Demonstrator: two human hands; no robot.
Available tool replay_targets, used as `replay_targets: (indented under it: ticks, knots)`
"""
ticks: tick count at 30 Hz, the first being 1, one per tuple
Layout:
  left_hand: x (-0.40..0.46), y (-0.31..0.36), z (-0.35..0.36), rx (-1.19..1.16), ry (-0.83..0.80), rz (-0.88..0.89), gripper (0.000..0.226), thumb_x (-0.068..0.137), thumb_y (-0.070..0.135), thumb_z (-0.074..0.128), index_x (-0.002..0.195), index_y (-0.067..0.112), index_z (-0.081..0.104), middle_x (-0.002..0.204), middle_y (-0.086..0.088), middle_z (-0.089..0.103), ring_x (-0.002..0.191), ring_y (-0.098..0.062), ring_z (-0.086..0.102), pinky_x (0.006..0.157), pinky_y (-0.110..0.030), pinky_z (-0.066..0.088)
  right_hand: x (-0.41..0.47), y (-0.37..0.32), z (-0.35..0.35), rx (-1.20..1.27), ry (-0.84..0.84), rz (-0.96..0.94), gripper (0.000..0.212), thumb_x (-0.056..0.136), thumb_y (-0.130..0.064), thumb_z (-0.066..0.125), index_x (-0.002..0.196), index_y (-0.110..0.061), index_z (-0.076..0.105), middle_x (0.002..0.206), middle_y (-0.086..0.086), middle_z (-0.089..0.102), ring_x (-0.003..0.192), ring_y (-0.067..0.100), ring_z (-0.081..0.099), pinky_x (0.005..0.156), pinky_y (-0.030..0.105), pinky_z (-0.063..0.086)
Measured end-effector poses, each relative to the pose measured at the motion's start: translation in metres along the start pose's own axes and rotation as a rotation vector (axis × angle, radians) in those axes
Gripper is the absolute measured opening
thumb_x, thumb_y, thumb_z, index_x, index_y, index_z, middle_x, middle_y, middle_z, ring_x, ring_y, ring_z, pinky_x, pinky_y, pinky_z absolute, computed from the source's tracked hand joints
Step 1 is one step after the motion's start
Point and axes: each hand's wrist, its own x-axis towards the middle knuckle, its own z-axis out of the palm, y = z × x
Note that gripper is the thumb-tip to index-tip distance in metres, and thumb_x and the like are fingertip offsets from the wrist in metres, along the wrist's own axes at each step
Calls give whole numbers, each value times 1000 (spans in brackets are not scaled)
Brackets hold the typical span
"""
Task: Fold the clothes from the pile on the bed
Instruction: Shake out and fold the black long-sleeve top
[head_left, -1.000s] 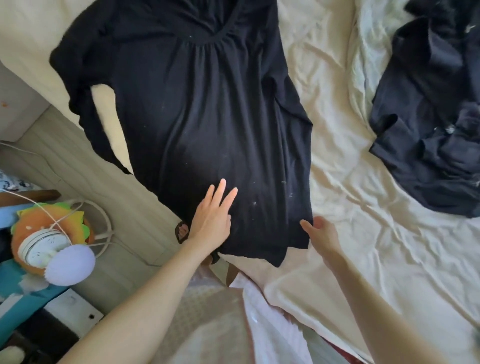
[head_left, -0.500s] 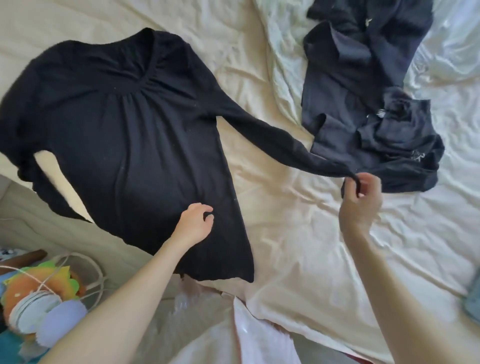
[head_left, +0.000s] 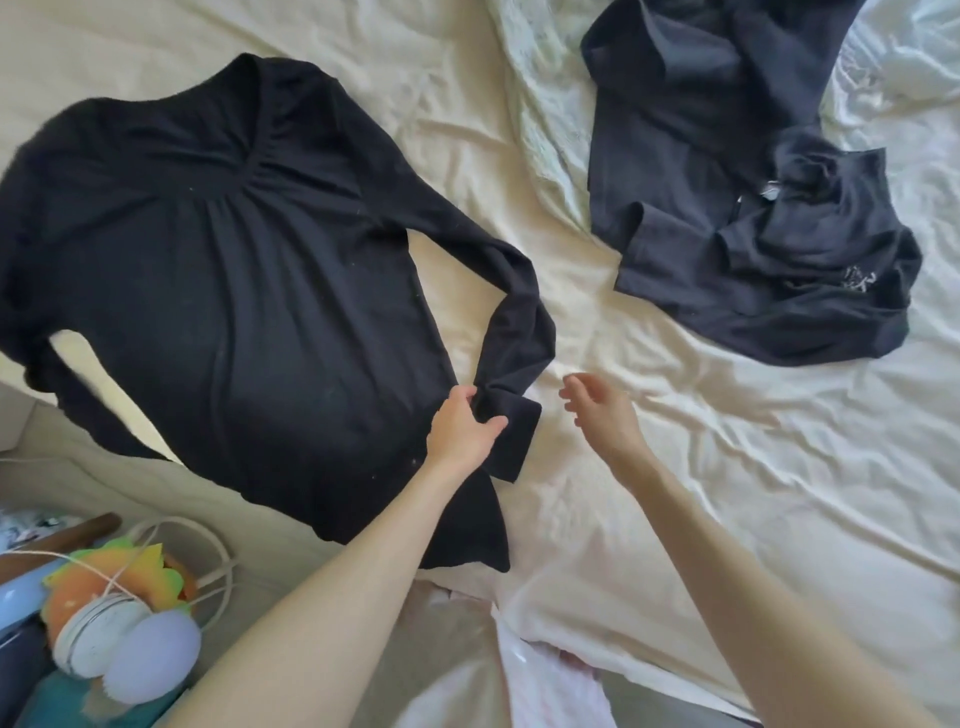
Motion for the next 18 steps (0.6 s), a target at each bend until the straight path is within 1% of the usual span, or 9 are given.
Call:
replay_targets:
  ticks: [2, 5, 7, 10, 12, 13, 14, 16, 18]
  knots:
    - [1, 6, 2, -83, 26, -33, 46, 90, 13, 61, 132, 15, 45, 129, -4, 53, 110, -20, 53, 91, -31, 45, 12, -12, 1, 138, -92, 87, 33, 99, -32, 43, 122, -11, 56, 101, -2, 63, 91, 13, 61, 81, 29, 49]
    - [-8, 12, -15, -250, 40, 117, 25, 90, 7, 57, 110, 20, 63, 111, 4, 63, 101, -8, 58, 79, -17, 45, 19, -27, 2, 272, -99, 123, 27, 99, -29, 44, 116, -12, 57, 96, -2, 64, 90, 13, 62, 75, 26, 49]
    - [-21, 6, -44, -305, 132, 231, 25, 89, 5, 55, 91, 27, 65, 95, 12, 66, 90, 1, 61, 72, -9, 47, 16, -33, 9, 336, -105, 115, 24, 99, -28, 45, 112, -13, 58, 99, 1, 66, 91, 15, 64, 73, 25, 50]
    - [-43, -24, -94, -342, 374, 280, 33, 86, 1, 52, 80, 31, 65, 80, 21, 65, 79, 10, 59, 67, -3, 43, 8, -41, 26, 356, -142, 90, 20, 98, -28, 47, 106, -15, 60, 98, 2, 66, 91, 16, 65, 72, 24, 52]
    - [-54, -53, -119, -284, 564, 200, 34, 84, -1, 51, 80, 31, 64, 83, 20, 64, 79, 8, 57, 70, -8, 44, 5, -47, 39, 371, -175, 92, 18, 98, -26, 47, 102, -16, 61, 97, 3, 67, 90, 17, 66, 73, 25, 53]
    - [-57, -68, -129, -232, 633, 124, 32, 86, 1, 50, 85, 29, 64, 89, 16, 64, 84, 3, 57, 73, -16, 45, 4, -51, 45, 376, -191, 103, 17, 97, -26, 48, 100, -16, 61, 96, 3, 67, 89, 18, 66, 74, 26, 53]
    - [-58, -84, -137, -161, 664, 30, 28, 88, 2, 48, 92, 25, 64, 98, 8, 63, 90, -6, 57, 77, -23, 43, 4, -55, 52, 371, -204, 113, 16, 97, -25, 48, 99, -15, 61, 95, 4, 67, 89, 19, 66, 76, 27, 54]
    - [-52, -109, -150, -8, 611, -164, 27, 91, 6, 47, 112, 14, 61, 120, -11, 54, 98, -23, 53, 87, -32, 39, 7, -64, 65, 343, -235, 120, 17, 98, -24, 47, 100, -14, 61, 96, 6, 67, 89, 19, 65, 77, 28, 54]
    - [-41, -116, -155, 100, 500, -223, 34, 93, 10, 49, 127, 10, 53, 132, -17, 42, 97, -24, 50, 93, -34, 38, 12, -74, 77, 327, -260, 121, 19, 97, -23, 47, 103, -11, 61, 95, 6, 66, 87, 19, 64, 77, 28, 53]
